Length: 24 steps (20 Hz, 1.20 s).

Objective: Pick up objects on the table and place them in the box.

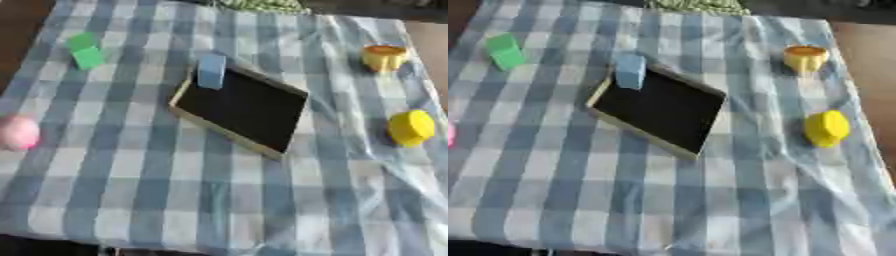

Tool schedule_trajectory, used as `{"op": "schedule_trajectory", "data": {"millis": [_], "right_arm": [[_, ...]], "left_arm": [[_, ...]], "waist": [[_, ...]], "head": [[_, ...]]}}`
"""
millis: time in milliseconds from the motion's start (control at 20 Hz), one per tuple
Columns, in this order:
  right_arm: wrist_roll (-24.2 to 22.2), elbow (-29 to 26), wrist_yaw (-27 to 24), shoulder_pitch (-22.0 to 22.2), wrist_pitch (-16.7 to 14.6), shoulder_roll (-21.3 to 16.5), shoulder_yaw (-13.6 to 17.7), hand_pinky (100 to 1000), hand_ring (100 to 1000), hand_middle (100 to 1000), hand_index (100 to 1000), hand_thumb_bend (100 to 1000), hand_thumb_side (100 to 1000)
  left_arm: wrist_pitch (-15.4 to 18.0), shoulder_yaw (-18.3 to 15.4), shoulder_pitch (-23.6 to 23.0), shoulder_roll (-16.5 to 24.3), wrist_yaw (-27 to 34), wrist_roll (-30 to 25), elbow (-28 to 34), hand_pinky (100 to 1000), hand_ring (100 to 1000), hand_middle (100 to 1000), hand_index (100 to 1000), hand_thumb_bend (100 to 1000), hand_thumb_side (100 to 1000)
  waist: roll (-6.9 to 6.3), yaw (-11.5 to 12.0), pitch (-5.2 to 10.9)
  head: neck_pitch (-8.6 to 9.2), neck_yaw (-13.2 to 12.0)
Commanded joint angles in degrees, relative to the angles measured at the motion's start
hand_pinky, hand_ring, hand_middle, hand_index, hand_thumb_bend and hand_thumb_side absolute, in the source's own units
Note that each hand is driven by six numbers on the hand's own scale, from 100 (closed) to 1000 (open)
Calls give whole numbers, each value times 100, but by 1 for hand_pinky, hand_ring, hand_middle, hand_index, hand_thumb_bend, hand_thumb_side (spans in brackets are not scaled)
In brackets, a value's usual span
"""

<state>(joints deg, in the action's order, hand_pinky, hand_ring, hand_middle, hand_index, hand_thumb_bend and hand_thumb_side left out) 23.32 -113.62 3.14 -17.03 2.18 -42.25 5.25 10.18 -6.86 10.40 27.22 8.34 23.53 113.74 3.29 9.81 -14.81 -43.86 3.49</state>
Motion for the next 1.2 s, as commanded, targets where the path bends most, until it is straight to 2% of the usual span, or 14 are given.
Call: {"op": "schedule_trajectory", "data": {"millis": [50,300,550,600,650,800,1050,1150,1200], "right_arm": [[-252,-97,286,138,68,-615,-171,844,869,689,813,252,429],[-675,-98,710,575,30,-1304,-427,852,878,726,824,289,441],[-1107,-98,1125,1057,-185,-2006,-472,858,882,751,833,318,448],[-1187,-98,1168,1134,-243,-2136,-473,860,884,754,836,348,431],[-1267,-98,1186,1203,-310,-2265,-475,862,885,760,837,328,443],[-1520,-98,1108,1340,-506,-2655,-444,866,889,771,841,343,425],[-1956,-98,1234,1432,-722,-2778,-411,871,897,794,865,378,395],[-2148,-98,1358,1438,-771,-2772,-393,875,902,804,876,418,347],[-2601,-98,1354,1377,-799,-2738,-311,875,903,802,874,427,330]], "left_arm": [[-13,-50,2,180,-40,13,85,889,797,754,855,110,589],[-13,-45,-5,234,-70,15,85,889,797,754,854,109,586],[-16,-47,-19,259,-92,23,85,889,797,754,854,108,586],[-15,-46,-20,259,-94,23,85,889,797,754,854,107,586],[-17,-45,-23,258,-96,22,85,889,797,754,854,107,587],[-25,-44,-29,241,-97,25,85,889,797,755,855,105,589],[-23,-37,-20,241,-99,18,85,889,797,755,855,104,589],[-25,-35,-19,242,-97,16,85,889,797,755,854,103,590],[-27,-34,-22,243,-96,16,85,889,797,755,854,103,590]], "waist": [[14,-21,58],[57,-58,51],[70,-87,36],[69,-93,32],[68,-98,29],[51,-112,19],[37,-126,3],[34,-135,0],[32,-147,5]], "head": [[-8,-52],[6,-84],[38,-108],[47,-109],[55,-105],[75,-95],[72,-76],[60,-66],[49,-66]]}}
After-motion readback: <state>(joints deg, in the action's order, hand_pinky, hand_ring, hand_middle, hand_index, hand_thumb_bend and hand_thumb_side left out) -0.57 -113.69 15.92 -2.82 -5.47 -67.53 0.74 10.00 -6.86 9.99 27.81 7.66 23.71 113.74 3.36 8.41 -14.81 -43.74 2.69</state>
